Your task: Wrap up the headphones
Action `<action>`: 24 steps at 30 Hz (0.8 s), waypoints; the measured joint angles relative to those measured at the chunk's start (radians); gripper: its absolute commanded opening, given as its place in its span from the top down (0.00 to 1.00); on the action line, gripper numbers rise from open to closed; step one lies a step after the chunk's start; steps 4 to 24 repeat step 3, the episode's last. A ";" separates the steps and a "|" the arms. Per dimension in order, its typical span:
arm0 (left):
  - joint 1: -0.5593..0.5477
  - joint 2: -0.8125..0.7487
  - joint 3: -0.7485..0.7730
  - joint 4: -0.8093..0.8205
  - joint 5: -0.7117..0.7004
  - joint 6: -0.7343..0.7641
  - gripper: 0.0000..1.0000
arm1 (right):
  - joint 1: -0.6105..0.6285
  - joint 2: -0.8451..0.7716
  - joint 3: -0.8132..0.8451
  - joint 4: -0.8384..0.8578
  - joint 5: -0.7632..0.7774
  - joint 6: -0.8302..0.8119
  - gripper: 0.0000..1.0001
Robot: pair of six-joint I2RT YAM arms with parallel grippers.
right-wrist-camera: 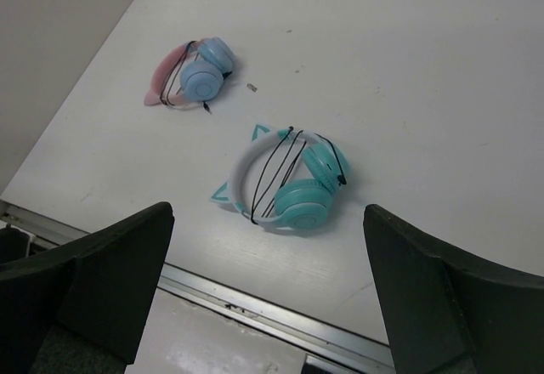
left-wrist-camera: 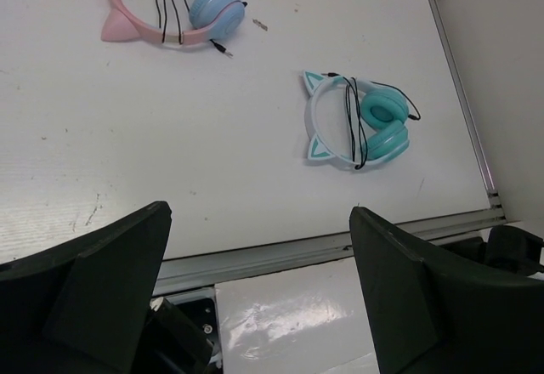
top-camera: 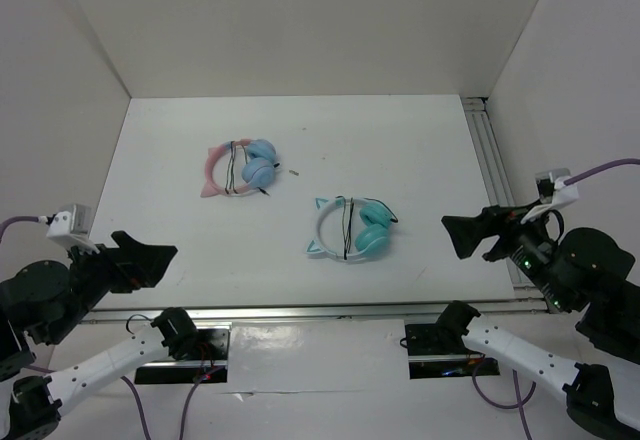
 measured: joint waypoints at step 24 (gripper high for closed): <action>0.000 0.001 -0.008 -0.003 0.000 0.000 0.01 | 0.000 0.000 0.000 -0.007 0.004 0.000 0.00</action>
